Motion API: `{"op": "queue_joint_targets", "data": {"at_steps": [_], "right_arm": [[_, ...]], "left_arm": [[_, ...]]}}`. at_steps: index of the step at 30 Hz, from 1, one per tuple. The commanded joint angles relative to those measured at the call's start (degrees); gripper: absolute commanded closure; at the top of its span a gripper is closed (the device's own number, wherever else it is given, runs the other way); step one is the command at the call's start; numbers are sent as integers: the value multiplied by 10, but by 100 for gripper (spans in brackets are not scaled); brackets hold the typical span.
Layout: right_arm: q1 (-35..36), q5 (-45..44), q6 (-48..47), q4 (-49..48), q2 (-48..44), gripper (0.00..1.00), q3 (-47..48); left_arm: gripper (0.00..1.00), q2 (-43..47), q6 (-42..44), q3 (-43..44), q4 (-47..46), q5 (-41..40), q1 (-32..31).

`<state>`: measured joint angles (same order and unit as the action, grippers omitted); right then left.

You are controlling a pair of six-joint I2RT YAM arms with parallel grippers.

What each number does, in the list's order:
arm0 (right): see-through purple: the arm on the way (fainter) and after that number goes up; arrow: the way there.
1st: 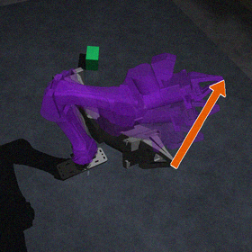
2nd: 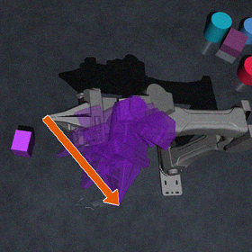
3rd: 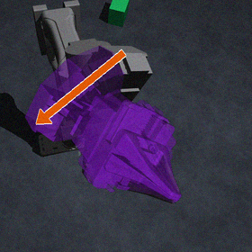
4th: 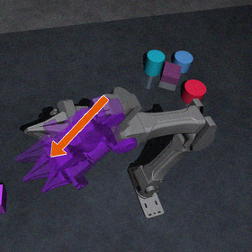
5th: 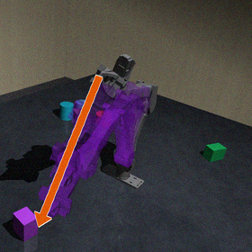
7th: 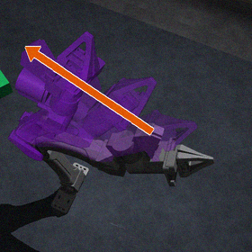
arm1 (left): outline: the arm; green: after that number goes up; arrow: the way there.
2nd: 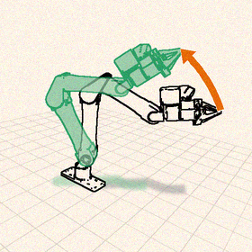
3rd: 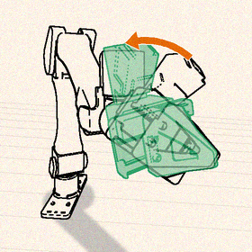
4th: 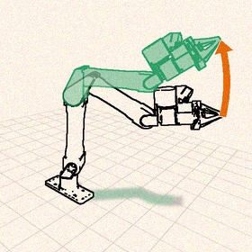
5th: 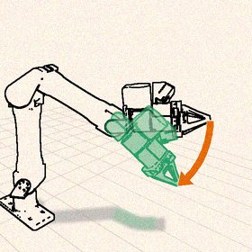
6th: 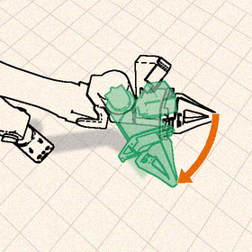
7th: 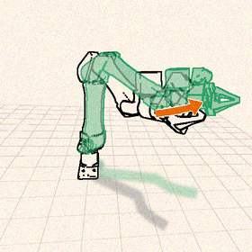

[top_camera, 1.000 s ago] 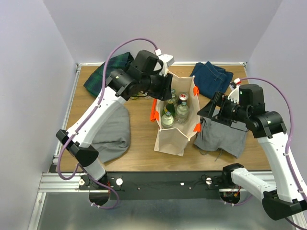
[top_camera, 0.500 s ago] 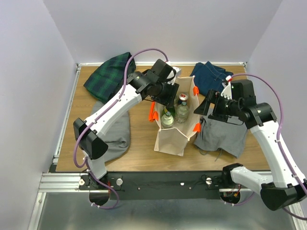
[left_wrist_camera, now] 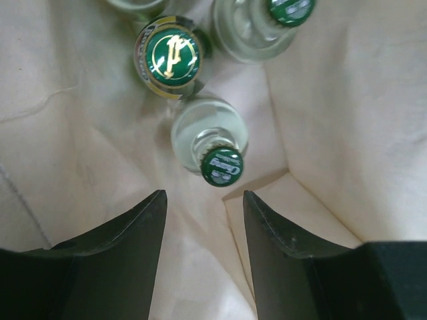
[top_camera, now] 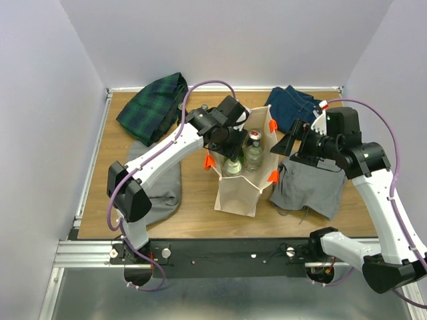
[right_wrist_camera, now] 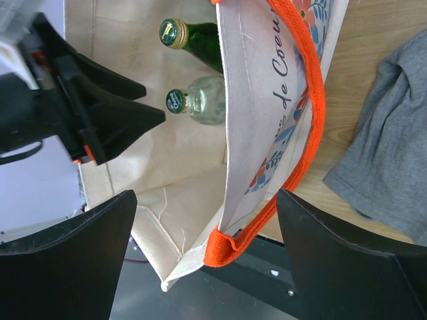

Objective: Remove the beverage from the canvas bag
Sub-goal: Take out the drink from the canvas bag.

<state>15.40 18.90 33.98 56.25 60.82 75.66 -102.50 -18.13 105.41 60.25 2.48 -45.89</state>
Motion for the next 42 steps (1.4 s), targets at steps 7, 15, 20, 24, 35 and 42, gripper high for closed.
{"op": "queue_joint_targets", "data": {"at_steps": [7, 15, 20, 24, 35, 42], "right_arm": [[2, -15, 21, 17, -13, 6, 20], [2, -14, 20, 20, -9, 6, 19], [2, -15, 16, 27, 4, 6, 38], [2, -17, 18, 27, 10, 6, 46], [2, -22, 21, 32, 18, 6, 56], [2, -29, 13, 42, 23, 6, 63]], "left_arm": [[41, 4, -29, -50, -54, -32, -4], [37, 0, -32, -3, -52, 3, -12], [36, -5, -39, 16, -38, 14, -21], [36, -7, -38, 5, -36, 10, -27], [36, -19, -29, -8, -32, -64, -34], [36, -38, -35, -3, -34, -71, -34]]}}
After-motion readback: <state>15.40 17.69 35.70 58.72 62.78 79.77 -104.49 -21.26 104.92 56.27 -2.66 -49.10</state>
